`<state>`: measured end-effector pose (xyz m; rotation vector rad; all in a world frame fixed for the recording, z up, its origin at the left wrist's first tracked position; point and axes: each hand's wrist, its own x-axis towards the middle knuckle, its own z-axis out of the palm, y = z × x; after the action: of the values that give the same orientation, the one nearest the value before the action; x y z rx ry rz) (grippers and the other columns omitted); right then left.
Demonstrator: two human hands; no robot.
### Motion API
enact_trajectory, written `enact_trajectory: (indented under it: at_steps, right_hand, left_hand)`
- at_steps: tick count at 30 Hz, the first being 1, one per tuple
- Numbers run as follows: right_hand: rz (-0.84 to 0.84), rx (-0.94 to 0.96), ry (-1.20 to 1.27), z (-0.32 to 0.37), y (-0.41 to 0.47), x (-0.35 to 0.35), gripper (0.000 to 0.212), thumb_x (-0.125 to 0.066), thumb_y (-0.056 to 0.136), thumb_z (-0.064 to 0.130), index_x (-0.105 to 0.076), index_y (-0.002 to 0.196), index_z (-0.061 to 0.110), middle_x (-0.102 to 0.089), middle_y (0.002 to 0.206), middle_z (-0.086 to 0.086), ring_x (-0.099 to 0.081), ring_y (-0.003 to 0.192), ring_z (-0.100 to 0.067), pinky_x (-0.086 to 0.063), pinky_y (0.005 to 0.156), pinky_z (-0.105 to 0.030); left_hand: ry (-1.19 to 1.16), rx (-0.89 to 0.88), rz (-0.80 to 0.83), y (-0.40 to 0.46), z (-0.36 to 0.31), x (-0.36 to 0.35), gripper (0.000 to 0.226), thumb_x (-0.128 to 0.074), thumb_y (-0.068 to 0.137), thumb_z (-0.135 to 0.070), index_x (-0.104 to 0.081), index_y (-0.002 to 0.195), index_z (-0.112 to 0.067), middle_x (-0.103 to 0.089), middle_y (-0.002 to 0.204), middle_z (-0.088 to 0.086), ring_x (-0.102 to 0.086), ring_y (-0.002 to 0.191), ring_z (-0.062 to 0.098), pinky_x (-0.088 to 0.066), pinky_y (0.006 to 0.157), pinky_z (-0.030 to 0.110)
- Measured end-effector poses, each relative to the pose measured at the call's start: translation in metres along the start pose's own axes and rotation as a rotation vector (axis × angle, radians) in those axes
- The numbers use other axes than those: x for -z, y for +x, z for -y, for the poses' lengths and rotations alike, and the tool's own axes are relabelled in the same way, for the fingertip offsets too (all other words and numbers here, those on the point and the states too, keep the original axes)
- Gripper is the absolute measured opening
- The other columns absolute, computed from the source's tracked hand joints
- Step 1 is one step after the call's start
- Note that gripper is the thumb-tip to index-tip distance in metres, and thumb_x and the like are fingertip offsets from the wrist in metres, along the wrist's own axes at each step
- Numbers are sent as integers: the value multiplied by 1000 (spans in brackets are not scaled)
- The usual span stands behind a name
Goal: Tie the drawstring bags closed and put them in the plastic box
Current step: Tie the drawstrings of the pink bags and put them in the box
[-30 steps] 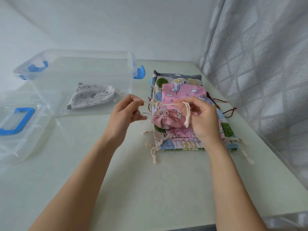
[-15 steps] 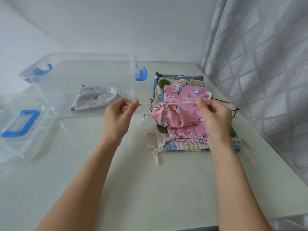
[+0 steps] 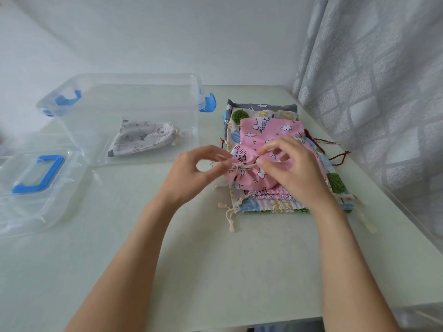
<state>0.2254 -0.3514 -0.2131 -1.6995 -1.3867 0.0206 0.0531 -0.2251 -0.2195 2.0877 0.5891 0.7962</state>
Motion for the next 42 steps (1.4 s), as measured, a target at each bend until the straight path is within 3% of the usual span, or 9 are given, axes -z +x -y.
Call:
enact_trajectory:
  at_steps: [7, 14, 21, 26, 29, 31, 34, 37, 42]
  right_hand:
    - [83, 151, -342, -8, 0, -12, 7, -71, 81, 24, -69, 86, 20, -65, 94, 10, -46, 103, -15, -36, 90, -30]
    - [109, 181, -341, 7, -2, -8, 10, -54, 94, 23, -56, 92, 13, -53, 87, 10, -50, 80, -13, -40, 65, -30]
    - [34, 165, -560, 10, -5, -4, 25, -53, 89, 46, -58, 81, 23, -66, 73, 8, -62, 61, -17, -42, 51, -28]
    - [54, 15, 22, 13, -1, -9, 33, -57, 86, 38, -51, 61, 17, -50, 60, 7, -44, 54, -11, -36, 54, -23]
    - [79, -70, 318, 25, 0, -12, 23, -57, 88, 25, -57, 73, 7, -55, 63, -5, -41, 51, -15, -33, 52, -20]
    - [142, -117, 456, 30, 0, -14, 19, -54, 93, 16, -61, 83, 2, -52, 53, 6, -36, 45, -5, -32, 47, -16]
    - [189, -137, 477, 26, 1, -18, 21, -46, 97, 12, -63, 95, -2, -47, 48, 15, -33, 45, -3, -32, 46, -20]
    - [160, -135, 427, 20, 2, -24, 17, -46, 98, 13, -61, 99, 5, -63, 64, 10, -39, 44, -2, -39, 49, -24]
    - [167, -125, 274, 10, 2, -28, 18, -46, 97, 11, -62, 106, 10, -63, 68, 9, -42, 45, -1, -34, 48, -17]
  left_hand:
    - [148, -125, -20, 1, 10, -10, 11, -75, 77, -19, -71, 84, -27, -66, 76, -9, -63, 72, 4, -48, 72, 18]
    - [45, -14, 41, 1, 11, -23, 8, -73, 79, -18, -73, 84, -24, -68, 70, -8, -61, 65, 19, -49, 65, 24]
    - [107, -15, -62, 2, 15, -26, 8, -72, 80, -19, -68, 77, -26, -64, 65, -15, -58, 57, 3, -42, 58, 12]
    - [67, -4, -81, 2, 15, -28, 8, -73, 79, -22, -67, 74, -24, -65, 64, -12, -56, 54, 2, -48, 56, 19]
    - [47, 20, -62, 3, 15, -31, 7, -73, 79, -23, -67, 76, -21, -66, 64, -10, -56, 53, 4, -53, 57, 26]
    - [29, 18, -59, 2, 13, -33, 9, -73, 79, -22, -66, 74, -21, -66, 64, -9, -56, 50, 4, -53, 56, 27]
    - [25, 43, -36, 1, 9, -31, 14, -72, 80, -22, -61, 72, -26, -66, 65, -8, -58, 47, 9, -52, 54, 25]
    - [-2, 107, 79, 2, 6, -19, 11, -72, 81, -27, -63, 75, -23, -67, 70, -4, -58, 47, 9, -50, 52, 20]
    - [-20, 190, 234, 0, 6, 6, 32, -69, 74, -41, -70, 78, -9, -60, 61, 0, -50, 49, 6, -46, 53, 20]
